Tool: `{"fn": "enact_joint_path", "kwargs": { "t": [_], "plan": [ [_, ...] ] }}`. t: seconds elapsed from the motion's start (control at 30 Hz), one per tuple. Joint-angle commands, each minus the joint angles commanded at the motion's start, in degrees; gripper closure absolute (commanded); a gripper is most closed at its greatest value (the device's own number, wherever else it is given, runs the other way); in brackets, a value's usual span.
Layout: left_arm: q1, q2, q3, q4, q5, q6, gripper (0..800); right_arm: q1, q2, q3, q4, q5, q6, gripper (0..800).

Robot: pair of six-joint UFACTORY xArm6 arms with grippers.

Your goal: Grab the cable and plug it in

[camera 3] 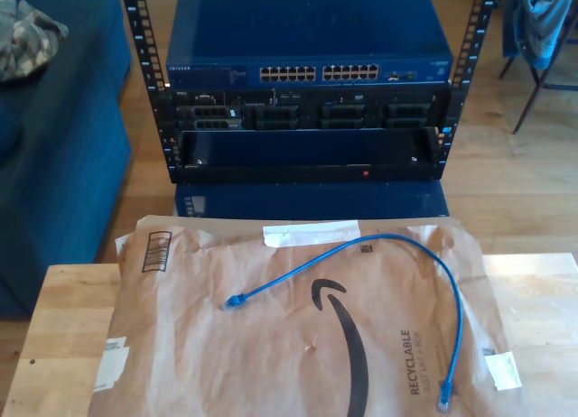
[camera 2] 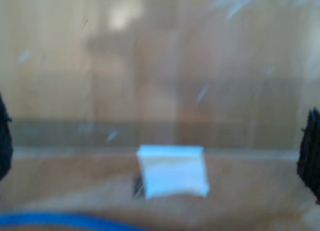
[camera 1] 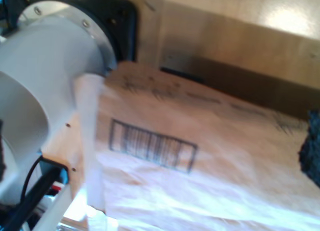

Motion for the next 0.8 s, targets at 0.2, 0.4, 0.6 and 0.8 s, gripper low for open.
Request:
{"fn": "enact_joint_path", "kwargs": {
  "t": [0.2,0.4,0.6,0.8],
  "plan": [
    [-11.16,2.37,-3.08,-2.55,-0.09,-9.41,0,16.79,10.02,-8.26,-0.09,-0.26,13.19,4],
    [-17.32,3.43,-3.43,-2.64,-1.23,-15.91,0,26.64,19.52,-17.49,-0.18,-0.44,20.31,3],
    [-18.11,4.92,-4.92,-4.31,-2.02,-18.11,0,32.26,24.62,-25.41,-0.26,-0.53,26.81,3],
    [-19.96,5.63,-5.10,-7.65,-2.11,-18.90,0,33.41,27.34,-26.64,0.09,-7.12,28.13,4]
  ]
}}
